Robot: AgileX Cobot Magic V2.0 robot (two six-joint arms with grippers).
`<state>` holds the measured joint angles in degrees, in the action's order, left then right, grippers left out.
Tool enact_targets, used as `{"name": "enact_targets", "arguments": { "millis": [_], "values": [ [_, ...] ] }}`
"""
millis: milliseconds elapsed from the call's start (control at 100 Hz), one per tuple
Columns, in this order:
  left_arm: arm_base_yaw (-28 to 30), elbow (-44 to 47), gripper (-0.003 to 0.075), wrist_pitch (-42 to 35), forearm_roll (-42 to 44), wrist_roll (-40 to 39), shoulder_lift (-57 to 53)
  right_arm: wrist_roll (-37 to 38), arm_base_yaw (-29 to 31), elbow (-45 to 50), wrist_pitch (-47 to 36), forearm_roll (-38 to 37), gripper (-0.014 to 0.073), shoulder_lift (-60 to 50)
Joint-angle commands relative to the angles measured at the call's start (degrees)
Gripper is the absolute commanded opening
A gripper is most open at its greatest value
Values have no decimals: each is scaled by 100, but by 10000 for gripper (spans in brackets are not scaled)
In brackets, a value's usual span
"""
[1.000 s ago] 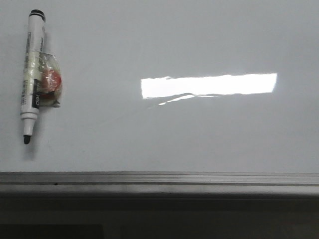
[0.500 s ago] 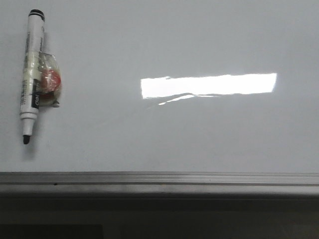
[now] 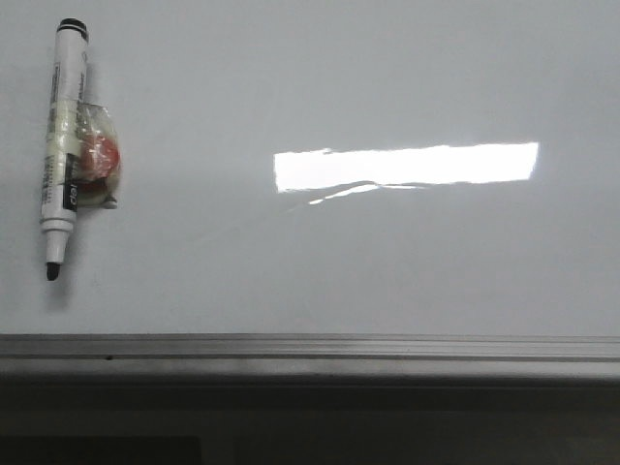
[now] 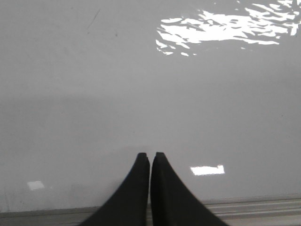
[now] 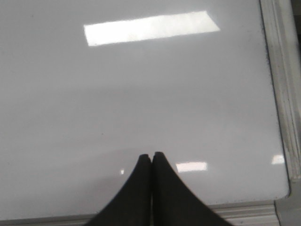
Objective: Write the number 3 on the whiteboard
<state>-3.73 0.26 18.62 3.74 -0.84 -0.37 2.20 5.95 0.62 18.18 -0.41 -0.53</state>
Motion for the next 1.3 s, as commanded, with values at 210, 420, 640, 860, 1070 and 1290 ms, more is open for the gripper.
{"name": "enact_targets", "arguments": {
  "millis": [210, 420, 640, 860, 1070, 1290],
  "values": [
    [20, 196, -20, -449, 96, -1, -137, -27, 30, 139, -1361, -64, -54, -85],
    [20, 196, -20, -462, 147, -1, -137, -27, 30, 139, -1297, -64, -54, -85],
    [20, 196, -20, -1226, -1, -1, -137, -27, 30, 139, -1681, -64, -54, -85],
    [23, -97, -20, -1737, -433, -200, -137, 16, 30, -2, -1639, 801, -54, -85],
    [51, -942, -20, -792, -464, -200, 309, 16, 19, -482, -1205, 1013, -53, 489],
    [51, -1774, -20, -434, -507, -200, 786, 16, 19, -1560, 44, 1013, -54, 1455]
  ]
}}
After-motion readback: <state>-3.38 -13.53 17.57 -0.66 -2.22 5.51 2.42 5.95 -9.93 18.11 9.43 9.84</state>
